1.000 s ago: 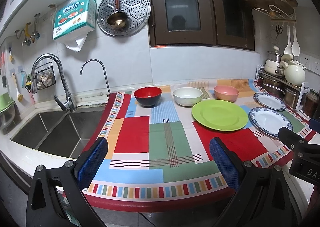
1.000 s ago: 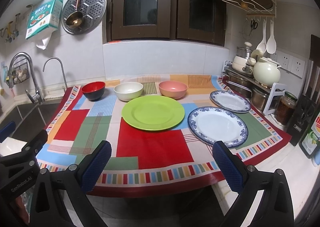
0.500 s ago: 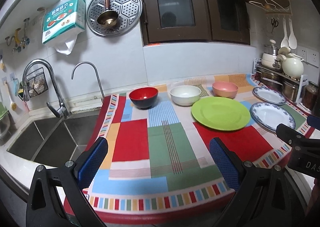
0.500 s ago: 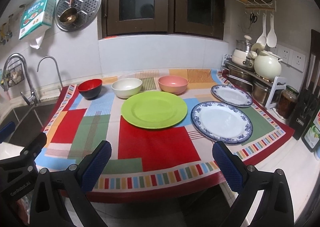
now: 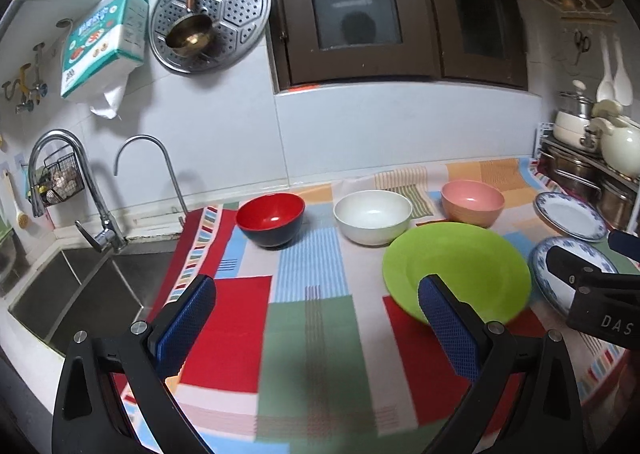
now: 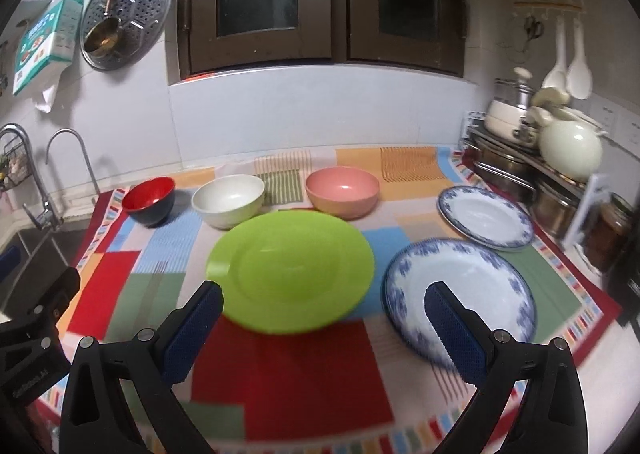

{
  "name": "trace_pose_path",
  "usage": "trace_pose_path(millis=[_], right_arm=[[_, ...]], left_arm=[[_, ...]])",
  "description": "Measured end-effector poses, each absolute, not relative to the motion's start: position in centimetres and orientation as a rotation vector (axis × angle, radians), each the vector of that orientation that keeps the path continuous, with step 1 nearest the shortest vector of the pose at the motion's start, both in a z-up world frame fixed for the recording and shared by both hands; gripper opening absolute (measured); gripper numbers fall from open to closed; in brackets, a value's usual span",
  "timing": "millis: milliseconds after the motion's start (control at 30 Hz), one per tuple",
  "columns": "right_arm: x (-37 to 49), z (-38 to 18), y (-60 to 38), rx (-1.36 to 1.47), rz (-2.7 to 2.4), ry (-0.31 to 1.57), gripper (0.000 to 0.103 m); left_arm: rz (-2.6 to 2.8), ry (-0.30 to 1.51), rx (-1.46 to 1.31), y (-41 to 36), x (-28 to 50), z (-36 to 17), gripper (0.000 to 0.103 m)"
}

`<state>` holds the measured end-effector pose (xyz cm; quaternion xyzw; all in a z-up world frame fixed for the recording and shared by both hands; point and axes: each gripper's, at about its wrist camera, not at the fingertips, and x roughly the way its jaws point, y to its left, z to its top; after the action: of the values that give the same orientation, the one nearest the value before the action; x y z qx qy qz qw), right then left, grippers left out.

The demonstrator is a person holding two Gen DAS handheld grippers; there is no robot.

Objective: Organize plates and bowls
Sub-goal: 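Move both grippers forward to the rim of the lime-green plate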

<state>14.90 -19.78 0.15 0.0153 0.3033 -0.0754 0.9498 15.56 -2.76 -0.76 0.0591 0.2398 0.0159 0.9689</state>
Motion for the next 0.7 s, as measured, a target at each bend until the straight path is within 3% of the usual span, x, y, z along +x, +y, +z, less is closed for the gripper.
trace_pose_path(millis=[400, 700], right_arm=[[25.4, -4.3, -25.2, 0.012, -0.109, 0.714, 0.101], [30.0, -7.6, -27.1, -0.016, -0.09, 0.815, 0.093]], left_arm=[[0.05, 0.612, 0.14, -7.2, 24.1, -4.8, 0.097], [0.019, 0.751, 0.129, -8.5, 28.8, -8.7, 0.084]])
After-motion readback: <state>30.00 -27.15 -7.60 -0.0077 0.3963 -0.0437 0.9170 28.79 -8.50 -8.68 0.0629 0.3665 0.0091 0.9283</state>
